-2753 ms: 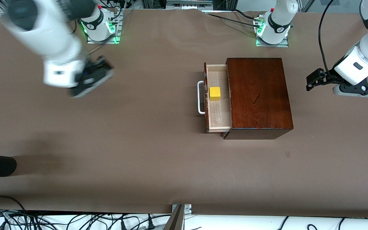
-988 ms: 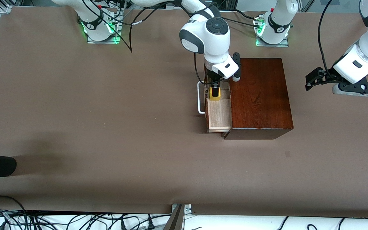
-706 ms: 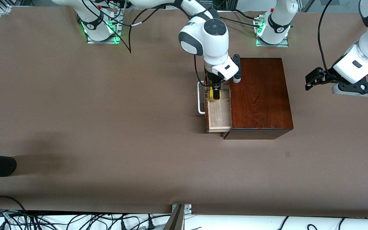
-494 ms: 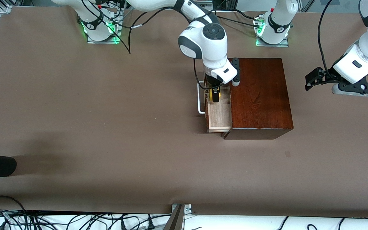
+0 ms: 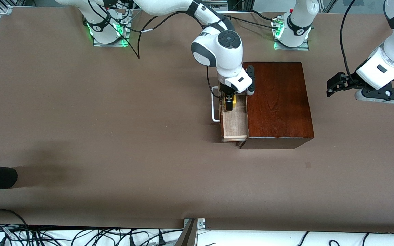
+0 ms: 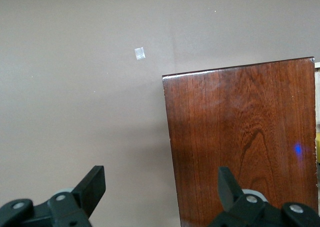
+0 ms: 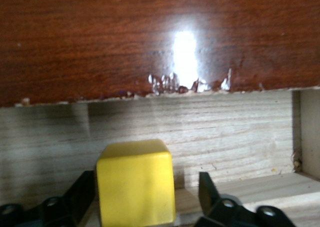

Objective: Open drawer, take yellow block, close drawer
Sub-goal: 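Lower the right gripper and close it on the yellow cube, then lift the cube with the right gripper while the left gripper reaches the drawer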

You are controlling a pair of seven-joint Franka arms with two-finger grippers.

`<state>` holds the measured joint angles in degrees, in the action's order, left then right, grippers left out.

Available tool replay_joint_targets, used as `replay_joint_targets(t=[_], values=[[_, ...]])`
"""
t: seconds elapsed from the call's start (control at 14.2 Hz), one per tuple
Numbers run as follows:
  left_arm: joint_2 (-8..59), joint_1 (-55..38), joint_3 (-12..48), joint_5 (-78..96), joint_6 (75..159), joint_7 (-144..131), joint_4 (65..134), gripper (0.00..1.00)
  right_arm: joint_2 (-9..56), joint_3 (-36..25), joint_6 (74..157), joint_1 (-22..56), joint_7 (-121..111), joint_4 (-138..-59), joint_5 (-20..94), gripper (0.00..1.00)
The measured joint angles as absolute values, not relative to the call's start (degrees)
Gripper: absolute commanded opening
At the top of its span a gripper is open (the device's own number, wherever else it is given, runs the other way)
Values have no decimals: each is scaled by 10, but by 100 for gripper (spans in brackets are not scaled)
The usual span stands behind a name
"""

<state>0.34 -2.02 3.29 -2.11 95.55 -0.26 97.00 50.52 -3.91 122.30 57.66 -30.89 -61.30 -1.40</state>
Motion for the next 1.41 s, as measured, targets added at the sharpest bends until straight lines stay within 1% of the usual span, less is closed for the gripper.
replay_joint_targets(t=[0.28,0.49,0.64,0.78,0.92,1.27,1.41], values=[[3,-20,33,-21,956,0,970,100,505,-41,1206,575,-312,-602,-14,0],[4,-20,33,-21,956,0,970,100,494,-41,1161,569,-312,-566,-14,0],[4,-20,33,-21,956,0,970,100,472,-41,1121,564,-299,-539,-14,0],[6,-21,33,-21,956,1,970,100,435,-44,1076,549,-265,-528,-6,0],[8,-22,40,-20,954,4,970,100,399,-52,1040,510,-226,-527,6,0],[11,-31,63,46,923,95,969,100,342,-111,961,387,-199,-529,18,0],[20,-37,72,76,921,166,969,100,325,-127,956,352,-189,-564,38,0]])
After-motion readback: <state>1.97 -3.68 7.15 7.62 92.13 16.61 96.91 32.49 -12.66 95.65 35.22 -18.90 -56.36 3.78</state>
